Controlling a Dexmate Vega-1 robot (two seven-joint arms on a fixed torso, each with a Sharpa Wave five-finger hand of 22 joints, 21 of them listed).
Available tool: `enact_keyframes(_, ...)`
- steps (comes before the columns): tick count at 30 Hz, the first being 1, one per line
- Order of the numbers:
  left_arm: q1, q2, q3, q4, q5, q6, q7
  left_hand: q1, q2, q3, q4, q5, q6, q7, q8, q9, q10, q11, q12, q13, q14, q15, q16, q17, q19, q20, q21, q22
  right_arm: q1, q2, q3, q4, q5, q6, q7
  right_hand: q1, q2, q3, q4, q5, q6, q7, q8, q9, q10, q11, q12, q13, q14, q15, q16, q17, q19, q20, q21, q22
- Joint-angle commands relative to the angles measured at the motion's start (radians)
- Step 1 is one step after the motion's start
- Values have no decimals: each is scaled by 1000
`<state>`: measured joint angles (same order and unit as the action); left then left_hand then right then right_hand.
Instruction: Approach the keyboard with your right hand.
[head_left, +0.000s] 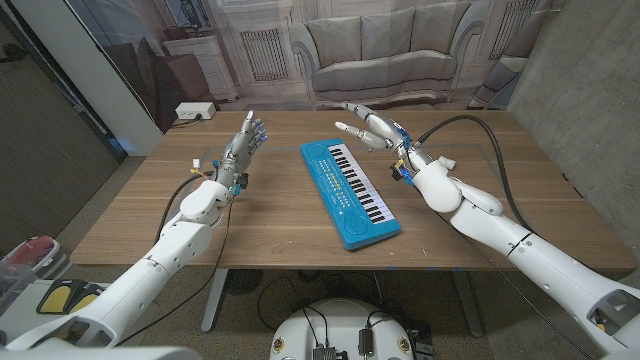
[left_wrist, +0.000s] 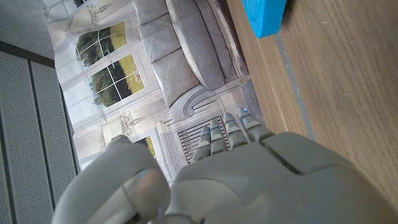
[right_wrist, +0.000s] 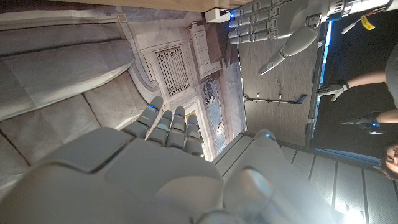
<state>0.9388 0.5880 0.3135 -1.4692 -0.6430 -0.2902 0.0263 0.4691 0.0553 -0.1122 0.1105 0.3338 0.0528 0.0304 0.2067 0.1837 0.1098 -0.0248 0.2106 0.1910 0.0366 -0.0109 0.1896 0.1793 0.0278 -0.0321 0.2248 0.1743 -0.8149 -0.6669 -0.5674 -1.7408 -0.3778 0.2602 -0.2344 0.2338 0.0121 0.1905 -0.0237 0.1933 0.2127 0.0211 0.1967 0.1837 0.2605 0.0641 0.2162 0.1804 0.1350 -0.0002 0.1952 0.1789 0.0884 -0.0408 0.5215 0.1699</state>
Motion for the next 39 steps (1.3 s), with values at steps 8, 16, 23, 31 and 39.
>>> enact_keyframes(8, 21, 2, -10, -9, -2, -20, 9, 9, 3, -12, -1, 8, 13, 1, -4, 4, 11, -1, -1, 0, 10, 0, 1, 5, 5, -27, -6, 6, 19, -2, -33, -6, -39, -8, 25, 2, 5, 1, -6, 5, 3, -6, 0, 6, 6, -9, 3, 4, 6, -5, -2, 2, 12, -14, -6, 4)
enact_keyframes(16, 28, 8, -15, -18, -3, -18, 10, 10, 4, -13, -1, 8, 14, 1, -4, 4, 11, 0, -1, 0, 10, 0, 1, 5, 5, -27, -7, 6, 15, -3, -46, -13, -73, -34, 23, 3, 5, 1, -7, 5, 5, -10, 1, 6, 6, -12, 2, 4, 7, -6, -3, 2, 9, -12, -11, 4)
enact_keyframes(23, 32, 12, -17, -26, -2, -17, 12, 11, 5, -15, -1, 8, 15, 2, -4, 4, 11, -1, -2, 0, 10, 0, 1, 5, 6, -28, -8, 6, 12, -6, -57, -28, -127, -60, 4, 3, 6, 1, -8, 6, 10, -8, 3, 6, 3, -14, 0, 4, 4, -7, -4, 2, 7, -12, -16, 4)
enact_keyframes(31, 39, 13, -20, -33, -1, -20, 17, 12, 6, -16, -1, 8, 15, 3, -5, 4, 12, -1, -2, 0, 11, 0, 1, 5, 6, -27, -9, 6, 15, -14, -69, -40, -159, -77, 10, 3, 7, 0, -8, 6, 13, -11, 4, 6, 3, -14, 0, 4, 3, -8, -5, 2, 7, -11, -20, 4)
enact_keyframes(39, 42, 12, -20, -35, 0, -20, 21, 12, 7, -18, -1, 8, 15, 3, -5, 4, 12, 0, -2, 0, 11, 0, 1, 5, 6, -27, -10, 6, 22, -19, -82, -45, -190, -94, 18, 2, 7, 0, -9, 6, 15, -14, 4, 6, 1, -15, -1, 4, 4, -9, -5, 2, 7, -12, -23, 4)
